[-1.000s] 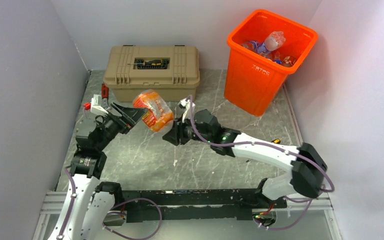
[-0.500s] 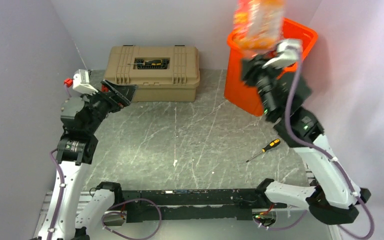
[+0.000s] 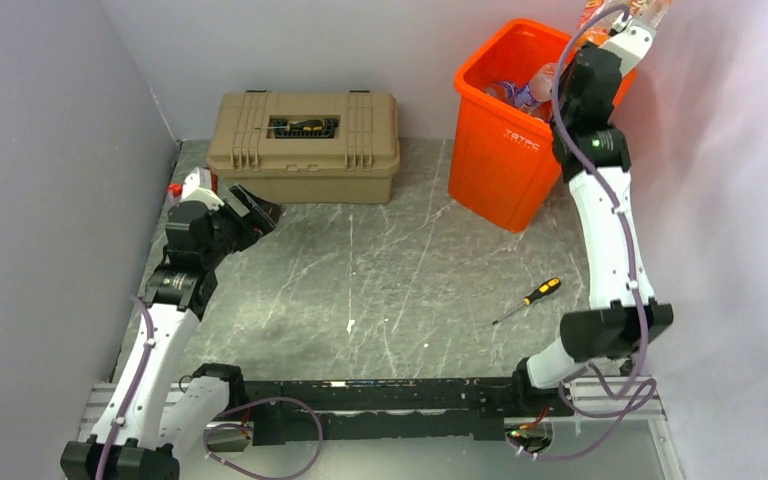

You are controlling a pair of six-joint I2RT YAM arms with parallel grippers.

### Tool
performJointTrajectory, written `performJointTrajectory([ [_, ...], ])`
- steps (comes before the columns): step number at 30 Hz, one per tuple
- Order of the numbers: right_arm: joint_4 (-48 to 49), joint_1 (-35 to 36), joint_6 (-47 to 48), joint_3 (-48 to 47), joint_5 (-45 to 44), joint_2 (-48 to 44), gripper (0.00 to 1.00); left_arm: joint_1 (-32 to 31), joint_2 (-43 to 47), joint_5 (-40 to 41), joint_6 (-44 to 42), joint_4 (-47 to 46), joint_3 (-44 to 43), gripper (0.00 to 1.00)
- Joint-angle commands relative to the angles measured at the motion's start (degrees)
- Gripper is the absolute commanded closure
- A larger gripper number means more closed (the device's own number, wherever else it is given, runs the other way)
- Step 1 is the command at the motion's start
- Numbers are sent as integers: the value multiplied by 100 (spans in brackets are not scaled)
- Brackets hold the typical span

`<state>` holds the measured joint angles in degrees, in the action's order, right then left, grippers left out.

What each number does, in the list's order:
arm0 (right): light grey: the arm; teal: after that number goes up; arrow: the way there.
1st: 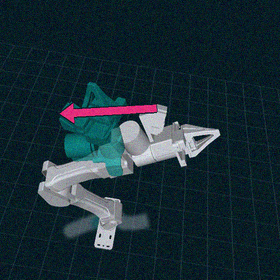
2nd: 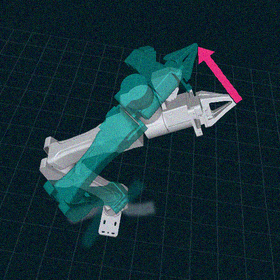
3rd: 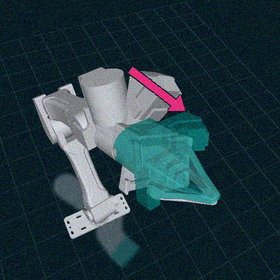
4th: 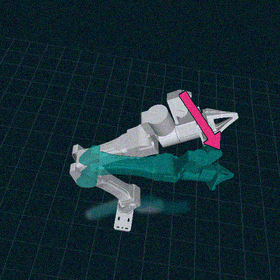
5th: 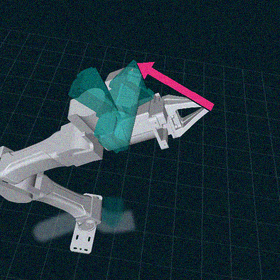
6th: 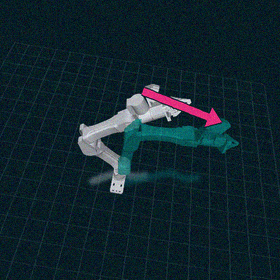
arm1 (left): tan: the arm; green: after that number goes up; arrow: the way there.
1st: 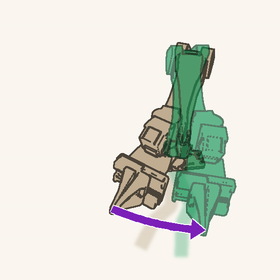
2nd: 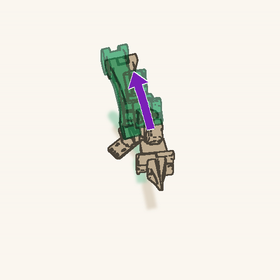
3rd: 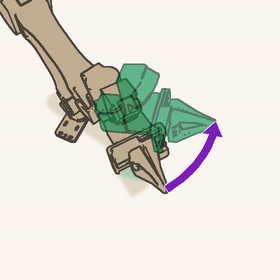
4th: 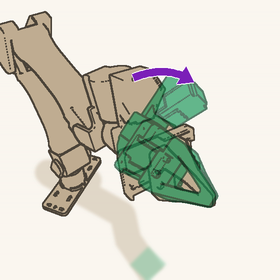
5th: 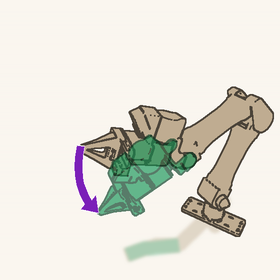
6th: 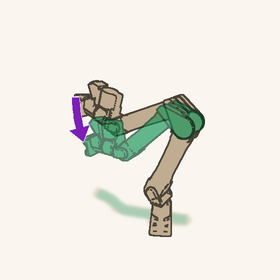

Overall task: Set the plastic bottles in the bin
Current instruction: Place the plastic bottle in the trash bin.

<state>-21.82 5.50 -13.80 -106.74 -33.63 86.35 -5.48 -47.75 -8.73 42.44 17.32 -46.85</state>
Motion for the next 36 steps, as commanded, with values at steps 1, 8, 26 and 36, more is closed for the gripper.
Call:
performJointTrajectory([
  [1, -289, -480, -463, -915, 279, 556, 100, -15, -235, -378, -13, -185, 17, 6],
  [8, -577, -831, -634, -2078, 485, 1731, 100, -73, -272, -651, -36, 1, 29, 6],
  [26, -944, -585, -2108, -1637, 2435, 1896, 100, -103, -407, -879, 6, -54, 36, 6],
  [36, -1316, -585, -1854, -1919, 2475, 1655, 0, -104, -356, -871, 0, 9, 44, 1],
])
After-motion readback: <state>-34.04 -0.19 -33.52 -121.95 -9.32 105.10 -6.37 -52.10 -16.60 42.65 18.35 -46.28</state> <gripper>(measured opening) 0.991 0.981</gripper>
